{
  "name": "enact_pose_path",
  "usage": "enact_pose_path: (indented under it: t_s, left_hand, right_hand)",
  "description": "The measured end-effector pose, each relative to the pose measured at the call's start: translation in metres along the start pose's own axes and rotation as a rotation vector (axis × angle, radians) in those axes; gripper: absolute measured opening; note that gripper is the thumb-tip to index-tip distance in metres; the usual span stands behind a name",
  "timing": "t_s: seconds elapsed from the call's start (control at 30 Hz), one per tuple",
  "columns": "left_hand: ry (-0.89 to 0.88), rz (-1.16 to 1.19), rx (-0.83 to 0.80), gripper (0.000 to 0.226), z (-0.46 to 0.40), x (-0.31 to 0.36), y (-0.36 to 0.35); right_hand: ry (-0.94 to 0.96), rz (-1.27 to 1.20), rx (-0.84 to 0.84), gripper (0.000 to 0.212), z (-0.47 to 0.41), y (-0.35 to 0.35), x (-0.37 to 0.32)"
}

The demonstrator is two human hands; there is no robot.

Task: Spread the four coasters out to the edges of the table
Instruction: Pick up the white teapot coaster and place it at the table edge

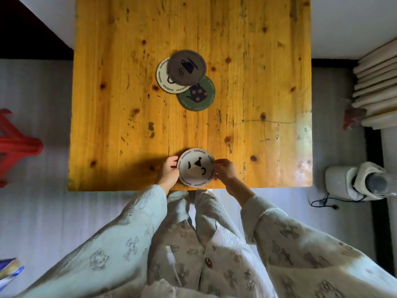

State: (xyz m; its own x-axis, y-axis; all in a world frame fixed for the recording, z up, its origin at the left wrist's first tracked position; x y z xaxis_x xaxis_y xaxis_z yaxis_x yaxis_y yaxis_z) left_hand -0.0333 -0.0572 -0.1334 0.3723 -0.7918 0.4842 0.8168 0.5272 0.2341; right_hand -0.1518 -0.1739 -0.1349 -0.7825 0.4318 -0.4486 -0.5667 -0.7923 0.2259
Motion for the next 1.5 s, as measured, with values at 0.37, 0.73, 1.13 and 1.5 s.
enact_pose_path:
  t_s: [0.37, 0.73, 1.13, 1.5]
  left_hand:
    - [-0.048, -0.197, -0.066, 0.045, -0.015, 0.008, -0.006]
    - [0.032, -0.088, -0.131, 0.055, -0.006, -0.015, -0.007]
    - [0.032, -0.055, -0.109, 0.052, -0.009, -0.022, -0.004]
    - [-0.260, -0.610, -0.042, 0.060, 0.000, -0.026, 0.001]
  right_hand:
    - [-0.059, 0.029, 0.027, 0.037, -0.003, -0.007, 0.015]
    - [0.002, 0.019, 0.011, 0.030, -0.005, 0.003, 0.012]
    - [0.094, 0.102, -0.044, 0.041, -0.003, 0.000, 0.016]
    - [0.428, 0.803, -0.094, 0.052, 0.005, -0.005, 0.021]
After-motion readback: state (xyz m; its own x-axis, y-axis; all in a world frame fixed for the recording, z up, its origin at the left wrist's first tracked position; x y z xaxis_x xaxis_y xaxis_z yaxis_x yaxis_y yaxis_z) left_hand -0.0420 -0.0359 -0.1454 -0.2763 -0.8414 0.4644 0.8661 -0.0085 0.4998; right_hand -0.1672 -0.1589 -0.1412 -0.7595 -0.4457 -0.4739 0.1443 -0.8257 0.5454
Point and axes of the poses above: each hand's wrist, its own z-axis away from the middle knuckle, its own y-axis out of the back of the hand, x = y × z, the point moved 2 cm from there along -z, towards the middle knuckle, and after that the axes turned 4 degrees about -x, right-handed, at the moved point
